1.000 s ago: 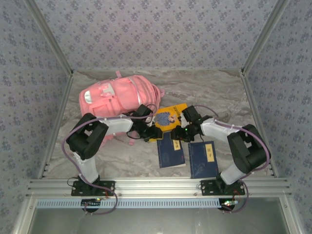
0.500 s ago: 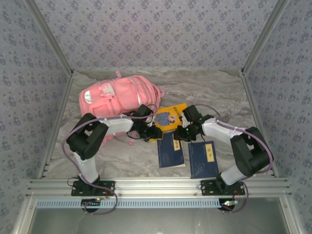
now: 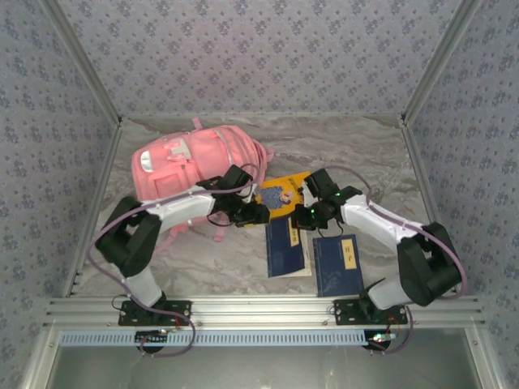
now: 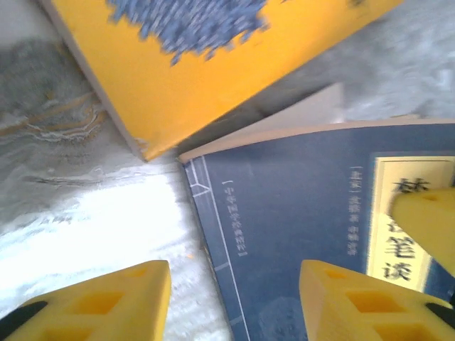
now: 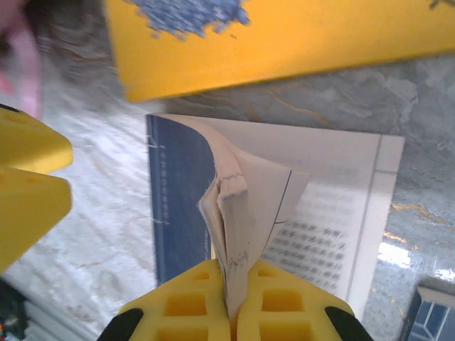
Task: Pack the student bag
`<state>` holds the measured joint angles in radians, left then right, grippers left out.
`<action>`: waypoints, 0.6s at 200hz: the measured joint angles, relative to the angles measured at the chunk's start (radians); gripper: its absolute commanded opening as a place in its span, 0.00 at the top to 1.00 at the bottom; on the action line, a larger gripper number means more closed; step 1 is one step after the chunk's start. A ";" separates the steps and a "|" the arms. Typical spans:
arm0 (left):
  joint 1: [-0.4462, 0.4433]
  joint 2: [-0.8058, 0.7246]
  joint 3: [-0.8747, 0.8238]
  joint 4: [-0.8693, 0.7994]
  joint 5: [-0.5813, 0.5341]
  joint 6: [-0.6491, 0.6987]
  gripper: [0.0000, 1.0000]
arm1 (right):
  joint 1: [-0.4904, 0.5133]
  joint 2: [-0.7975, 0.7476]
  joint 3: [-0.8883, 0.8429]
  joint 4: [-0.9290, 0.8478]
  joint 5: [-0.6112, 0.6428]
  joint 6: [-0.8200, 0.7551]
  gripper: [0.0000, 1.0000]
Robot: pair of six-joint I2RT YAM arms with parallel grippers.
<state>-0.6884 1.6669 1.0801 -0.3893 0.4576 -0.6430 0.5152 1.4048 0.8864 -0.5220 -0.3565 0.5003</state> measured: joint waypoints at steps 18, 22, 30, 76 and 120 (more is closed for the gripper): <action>0.029 -0.107 0.022 -0.035 -0.006 0.014 0.45 | -0.008 -0.078 0.026 -0.016 -0.019 0.011 1.00; 0.035 -0.127 0.027 -0.041 -0.006 0.018 0.45 | -0.010 -0.094 0.036 -0.021 -0.025 0.014 1.00; 0.049 -0.163 0.039 -0.056 -0.006 0.026 0.43 | -0.014 -0.121 0.054 -0.024 -0.035 0.021 1.00; 0.115 -0.285 0.061 -0.095 0.007 0.049 0.28 | -0.025 -0.204 0.161 -0.027 -0.116 0.074 1.00; 0.127 -0.292 -0.001 0.008 0.132 0.006 0.26 | -0.027 -0.227 0.206 0.024 -0.200 0.171 1.00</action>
<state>-0.5613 1.3746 1.0790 -0.3817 0.5896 -0.6365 0.4885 1.1774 1.0924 -0.4984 -0.5568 0.6712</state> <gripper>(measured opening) 0.740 0.057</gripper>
